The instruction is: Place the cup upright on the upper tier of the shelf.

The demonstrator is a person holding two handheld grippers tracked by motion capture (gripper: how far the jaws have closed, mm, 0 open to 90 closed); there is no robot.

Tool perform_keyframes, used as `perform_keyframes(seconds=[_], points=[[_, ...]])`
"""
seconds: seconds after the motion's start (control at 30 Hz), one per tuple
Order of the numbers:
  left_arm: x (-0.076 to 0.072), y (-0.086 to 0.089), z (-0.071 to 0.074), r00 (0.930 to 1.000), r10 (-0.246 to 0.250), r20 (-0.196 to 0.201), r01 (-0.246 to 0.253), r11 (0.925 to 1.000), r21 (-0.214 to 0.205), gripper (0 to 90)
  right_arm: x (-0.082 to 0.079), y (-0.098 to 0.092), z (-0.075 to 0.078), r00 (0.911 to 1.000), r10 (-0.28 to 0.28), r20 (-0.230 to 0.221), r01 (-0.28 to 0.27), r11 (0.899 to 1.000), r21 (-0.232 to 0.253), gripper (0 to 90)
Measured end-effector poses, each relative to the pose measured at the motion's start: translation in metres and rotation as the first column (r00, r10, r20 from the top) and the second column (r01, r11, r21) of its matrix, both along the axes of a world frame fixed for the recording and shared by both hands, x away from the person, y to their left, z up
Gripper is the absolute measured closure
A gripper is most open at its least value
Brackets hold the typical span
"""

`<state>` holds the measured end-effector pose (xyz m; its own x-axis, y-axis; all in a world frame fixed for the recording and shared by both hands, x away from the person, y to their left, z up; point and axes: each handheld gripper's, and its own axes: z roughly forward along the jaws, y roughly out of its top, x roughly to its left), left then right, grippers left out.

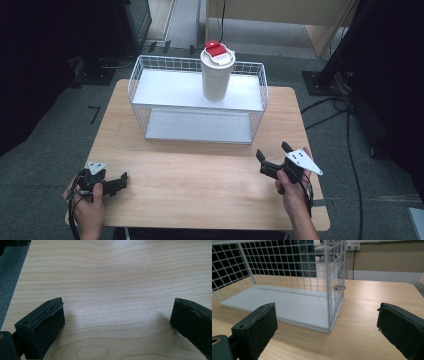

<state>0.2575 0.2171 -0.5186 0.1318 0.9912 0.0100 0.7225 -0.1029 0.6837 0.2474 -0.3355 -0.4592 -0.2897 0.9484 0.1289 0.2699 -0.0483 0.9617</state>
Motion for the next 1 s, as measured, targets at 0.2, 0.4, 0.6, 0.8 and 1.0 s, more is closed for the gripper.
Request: perform_keyframes(seconds=[0.2, 0.4, 0.6, 0.8, 1.0], points=[[0.0, 0.0, 0.0, 1.0, 0.0, 0.0, 0.0, 1.0, 0.0, 0.0, -0.016, -0.022, -0.017, 0.9985, -0.041, -0.037, 0.04, 0.999, -0.01, 3.2], [0.0, 0.0, 0.0, 1.0, 0.0, 0.0, 0.0, 1.0, 0.0, 0.0, -0.031, -0.042, -0.033, 0.9934, -0.079, -0.083, 0.077, 0.997, -0.031, 3.2], [0.0, 0.0, 0.0, 1.0, 0.0, 0.0, 0.0, 1.0, 0.0, 0.0, -0.044, -0.06, -0.044, 0.9864, -0.117, -0.116, 0.112, 0.993, -0.048, 3.2], [0.0, 0.0, 0.0, 1.0, 0.0, 0.0, 0.0, 1.0, 0.0, 0.0, -0.057, -0.075, -0.051, 0.9757, -0.156, -0.154, 0.143, 0.985, -0.092, 3.2], [0.0, 0.0, 0.0, 1.0, 0.0, 0.0, 0.0, 1.0, 0.0, 0.0, -0.067, -0.087, -0.057, 0.9639, -0.181, -0.195, 0.163, 0.981, -0.105, 3.2]])
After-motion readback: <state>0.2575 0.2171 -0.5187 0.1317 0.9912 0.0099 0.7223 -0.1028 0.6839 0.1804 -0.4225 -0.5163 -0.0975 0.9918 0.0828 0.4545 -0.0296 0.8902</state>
